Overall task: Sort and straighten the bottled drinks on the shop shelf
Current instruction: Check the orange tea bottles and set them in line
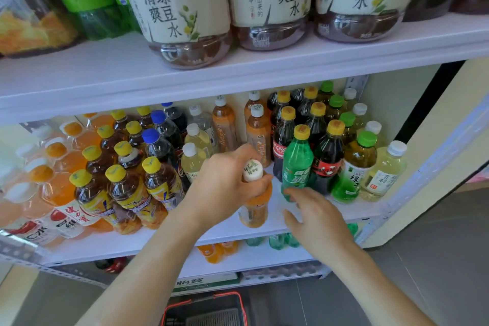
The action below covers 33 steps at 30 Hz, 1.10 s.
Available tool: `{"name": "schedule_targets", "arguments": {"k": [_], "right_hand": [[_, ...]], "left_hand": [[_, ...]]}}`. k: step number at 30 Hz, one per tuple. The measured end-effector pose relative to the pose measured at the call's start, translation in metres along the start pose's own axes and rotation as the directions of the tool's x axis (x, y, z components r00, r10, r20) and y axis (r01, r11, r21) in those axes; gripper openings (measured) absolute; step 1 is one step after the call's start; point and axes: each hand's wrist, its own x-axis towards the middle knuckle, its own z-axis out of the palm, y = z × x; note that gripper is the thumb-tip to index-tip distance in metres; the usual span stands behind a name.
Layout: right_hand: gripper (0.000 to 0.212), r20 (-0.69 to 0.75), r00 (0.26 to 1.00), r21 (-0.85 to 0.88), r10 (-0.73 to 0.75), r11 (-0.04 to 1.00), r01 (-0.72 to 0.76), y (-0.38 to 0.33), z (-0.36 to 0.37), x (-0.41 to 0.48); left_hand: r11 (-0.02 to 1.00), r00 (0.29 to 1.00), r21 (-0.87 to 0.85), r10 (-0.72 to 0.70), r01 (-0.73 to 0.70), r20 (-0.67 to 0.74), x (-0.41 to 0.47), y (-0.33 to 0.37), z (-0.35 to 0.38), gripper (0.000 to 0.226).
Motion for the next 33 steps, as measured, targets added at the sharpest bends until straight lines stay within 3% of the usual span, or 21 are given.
{"name": "schedule_targets", "arguments": {"k": [5, 9, 19, 25, 27, 29, 31, 33], "right_hand": [[0.034, -0.319, 0.946, 0.015, -0.060, 0.998, 0.069, 0.012, -0.030, 0.020], [0.035, -0.466, 0.881, -0.028, -0.081, 0.997, 0.077, 0.010, -0.047, 0.045], [0.051, -0.405, 0.906, -0.151, -0.120, 0.987, 0.063, 0.005, -0.044, 0.077], [0.055, -0.423, 0.901, -0.096, -0.093, 0.994, 0.058, 0.008, -0.036, 0.076], [0.058, -0.429, 0.901, -0.059, -0.069, 0.997, 0.049, 0.009, -0.033, 0.075], [0.059, -0.467, 0.884, 0.006, -0.040, 0.999, 0.048, 0.012, -0.028, 0.068], [0.057, -0.506, 0.862, 0.117, 0.020, 0.992, 0.045, 0.016, -0.022, 0.056], [0.054, -0.501, 0.861, 0.235, 0.091, 0.971, 0.034, 0.017, -0.015, 0.042]], "left_hand": [[0.994, 0.996, 0.090, -0.066, 0.059, 0.066, 0.022, -0.027, 0.014, 0.025], [0.991, 0.991, 0.101, -0.101, 0.093, 0.082, 0.048, -0.042, 0.029, 0.030], [0.983, 0.988, 0.138, -0.136, 0.125, 0.075, 0.102, -0.059, 0.069, 0.036], [0.962, 0.973, -0.146, -0.220, 0.229, 0.076, 0.101, -0.065, 0.071, 0.042], [0.887, 0.934, -0.293, -0.344, 0.357, 0.098, 0.097, -0.072, 0.064, 0.036], [0.812, 0.891, -0.406, -0.454, 0.419, 0.010, 0.097, -0.082, 0.057, 0.023], [0.883, 0.894, -0.274, -0.427, 0.380, -0.136, 0.103, -0.093, 0.054, 0.019], [0.930, 0.905, -0.012, -0.359, 0.366, -0.229, 0.117, -0.102, 0.052, 0.029]]}}
